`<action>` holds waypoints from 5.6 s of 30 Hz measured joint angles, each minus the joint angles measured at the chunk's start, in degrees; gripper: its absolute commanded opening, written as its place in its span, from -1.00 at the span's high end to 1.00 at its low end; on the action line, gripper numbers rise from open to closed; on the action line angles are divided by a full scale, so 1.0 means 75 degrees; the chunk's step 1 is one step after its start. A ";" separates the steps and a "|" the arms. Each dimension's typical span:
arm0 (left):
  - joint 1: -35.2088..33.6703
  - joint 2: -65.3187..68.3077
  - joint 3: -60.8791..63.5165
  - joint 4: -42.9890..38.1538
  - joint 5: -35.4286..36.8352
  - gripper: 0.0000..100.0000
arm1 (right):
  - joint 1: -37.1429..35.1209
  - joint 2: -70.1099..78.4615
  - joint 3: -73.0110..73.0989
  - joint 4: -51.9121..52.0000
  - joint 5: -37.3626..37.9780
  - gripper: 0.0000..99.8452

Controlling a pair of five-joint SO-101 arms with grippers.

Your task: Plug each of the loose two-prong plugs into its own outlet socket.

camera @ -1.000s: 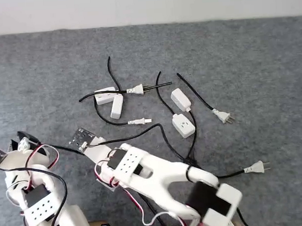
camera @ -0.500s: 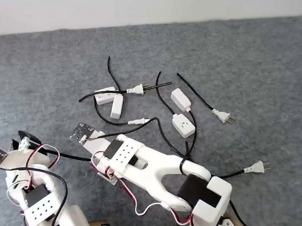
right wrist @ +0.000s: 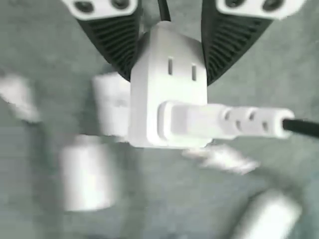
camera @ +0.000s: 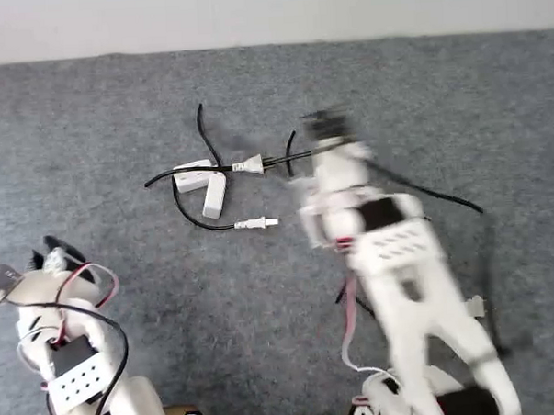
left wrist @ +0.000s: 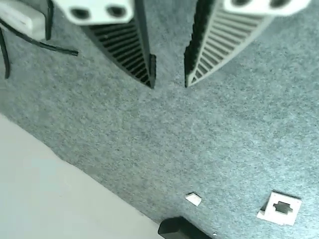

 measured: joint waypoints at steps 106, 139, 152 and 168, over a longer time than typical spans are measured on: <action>0.1442 0.0000 -0.0481 0.2626 -0.1606 0.97 | -0.0422 0.2309 0.0164 -0.0891 0.0879 0.98; 0.1524 0.0000 -0.0481 0.2438 -0.2168 0.97 | -0.2122 -0.0785 0.2837 -0.0399 0.1360 0.70; 0.1524 0.0000 -0.0481 0.2438 -0.2168 0.97 | -0.3247 -0.3095 0.4056 -0.0293 0.2051 0.97; 0.1524 0.0000 -0.0481 0.2438 -0.2168 0.97 | -0.1676 -0.0305 0.3165 -0.0762 0.2145 0.98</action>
